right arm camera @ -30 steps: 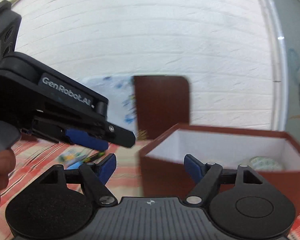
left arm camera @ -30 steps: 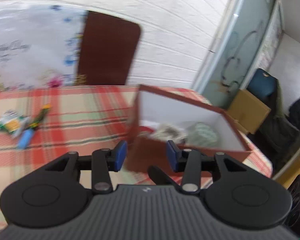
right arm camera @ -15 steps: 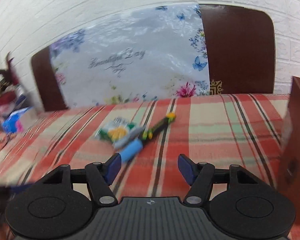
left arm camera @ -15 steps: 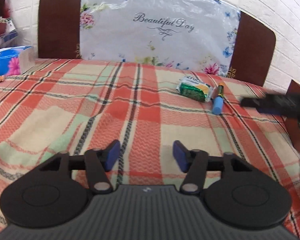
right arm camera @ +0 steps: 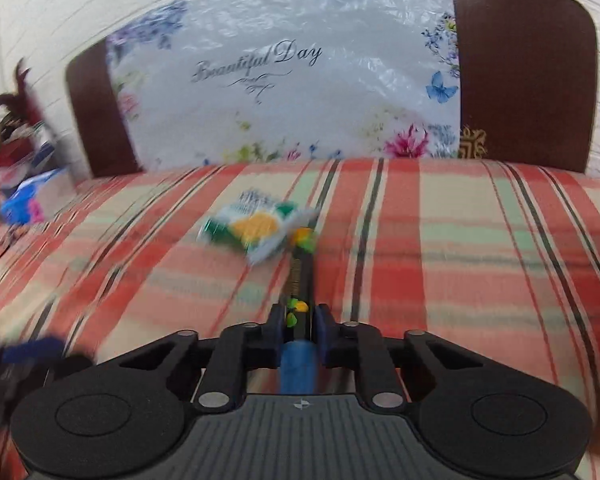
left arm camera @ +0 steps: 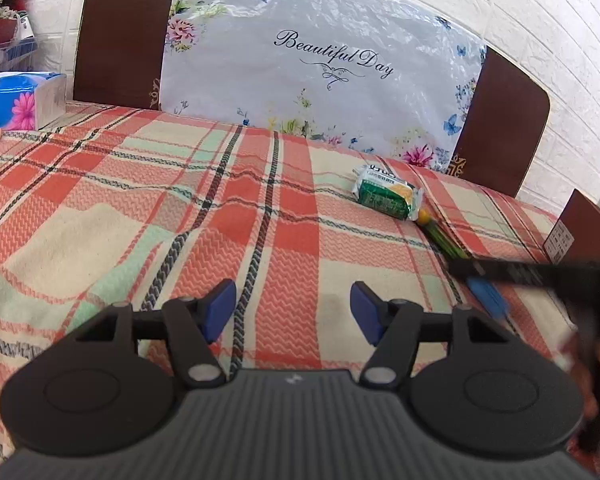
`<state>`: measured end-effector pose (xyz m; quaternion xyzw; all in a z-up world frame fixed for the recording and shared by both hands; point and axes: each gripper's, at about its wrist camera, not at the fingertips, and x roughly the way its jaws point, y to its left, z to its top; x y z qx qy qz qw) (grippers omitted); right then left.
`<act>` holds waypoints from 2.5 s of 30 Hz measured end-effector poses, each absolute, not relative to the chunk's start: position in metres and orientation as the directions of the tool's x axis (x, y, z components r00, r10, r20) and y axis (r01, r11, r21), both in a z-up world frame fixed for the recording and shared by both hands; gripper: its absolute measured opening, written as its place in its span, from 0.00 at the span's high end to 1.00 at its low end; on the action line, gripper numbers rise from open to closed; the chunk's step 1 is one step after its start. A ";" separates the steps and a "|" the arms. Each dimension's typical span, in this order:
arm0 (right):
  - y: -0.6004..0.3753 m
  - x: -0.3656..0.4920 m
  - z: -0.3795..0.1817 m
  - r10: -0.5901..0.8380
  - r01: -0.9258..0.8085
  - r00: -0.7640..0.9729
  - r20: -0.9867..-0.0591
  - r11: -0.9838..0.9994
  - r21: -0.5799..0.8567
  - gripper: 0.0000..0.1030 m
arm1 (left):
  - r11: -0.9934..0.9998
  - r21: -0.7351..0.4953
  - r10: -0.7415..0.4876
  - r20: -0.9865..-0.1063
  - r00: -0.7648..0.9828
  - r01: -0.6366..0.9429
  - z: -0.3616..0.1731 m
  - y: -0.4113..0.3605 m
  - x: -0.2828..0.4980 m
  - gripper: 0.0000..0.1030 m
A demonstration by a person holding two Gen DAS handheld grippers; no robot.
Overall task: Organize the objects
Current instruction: 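Grasp the blue-capped marker on the cloth with the right gripper, then grasp the marker with the left gripper from the right gripper, then carry the marker into the brown box and open the left gripper, then grasp the green snack bag with the left gripper while the right gripper approaches it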
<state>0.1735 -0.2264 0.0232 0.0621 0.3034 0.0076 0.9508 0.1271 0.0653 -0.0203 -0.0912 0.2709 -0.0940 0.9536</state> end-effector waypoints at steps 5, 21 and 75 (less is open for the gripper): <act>-0.232 0.065 0.021 0.046 0.020 0.820 -0.570 0.994 0.109 0.86 | 0.982 -0.128 -0.189 -0.535 0.823 0.142 -0.017 0.051 0.125 0.35; -0.245 -0.012 0.020 0.026 0.027 0.830 -0.557 0.996 0.087 0.84 | 0.846 -0.415 -0.527 -0.745 0.409 0.335 -0.002 -0.096 0.087 0.72; -0.313 -0.054 0.126 -0.133 0.130 0.944 -0.302 0.991 -0.031 0.42 | 0.952 -0.193 -0.305 -0.628 0.716 0.237 0.008 0.031 0.142 0.56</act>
